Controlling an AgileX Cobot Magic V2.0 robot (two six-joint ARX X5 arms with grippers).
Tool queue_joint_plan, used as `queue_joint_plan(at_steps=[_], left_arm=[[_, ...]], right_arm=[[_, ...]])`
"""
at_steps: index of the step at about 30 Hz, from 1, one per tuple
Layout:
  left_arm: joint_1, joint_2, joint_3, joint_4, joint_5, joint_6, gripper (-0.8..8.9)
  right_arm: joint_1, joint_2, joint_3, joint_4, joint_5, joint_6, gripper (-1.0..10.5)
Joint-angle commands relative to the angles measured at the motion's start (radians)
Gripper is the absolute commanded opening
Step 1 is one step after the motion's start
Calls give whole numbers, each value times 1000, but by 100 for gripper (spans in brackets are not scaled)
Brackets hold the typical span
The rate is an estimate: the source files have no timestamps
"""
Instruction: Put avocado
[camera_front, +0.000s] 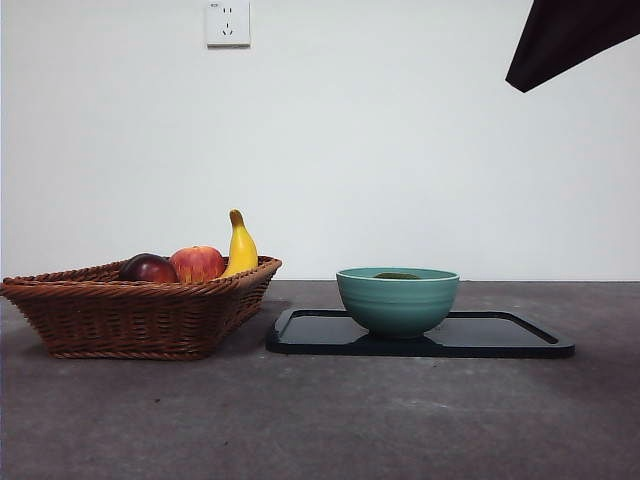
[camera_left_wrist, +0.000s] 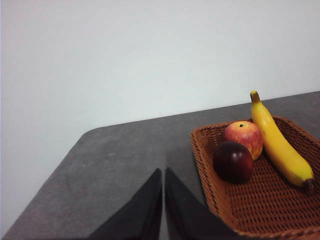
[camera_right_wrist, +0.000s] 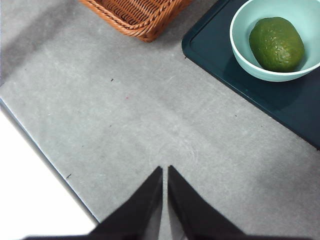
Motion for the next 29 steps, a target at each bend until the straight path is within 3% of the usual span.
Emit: queue_joint_plan(at_steps=[1, 10, 19, 29], left_arm=[[2, -8, -23, 14, -4, 1, 8], [2, -8, -90, -1, -3, -58, 8], [2, -8, -90, -137, -2, -86, 8], [2, -8, -90, -142, -2, -85, 8]], right_arm=[[10, 6, 8, 10, 0, 10, 8], [10, 6, 8, 10, 0, 10, 8], [10, 6, 8, 10, 0, 10, 8], [10, 6, 8, 10, 0, 10, 8]])
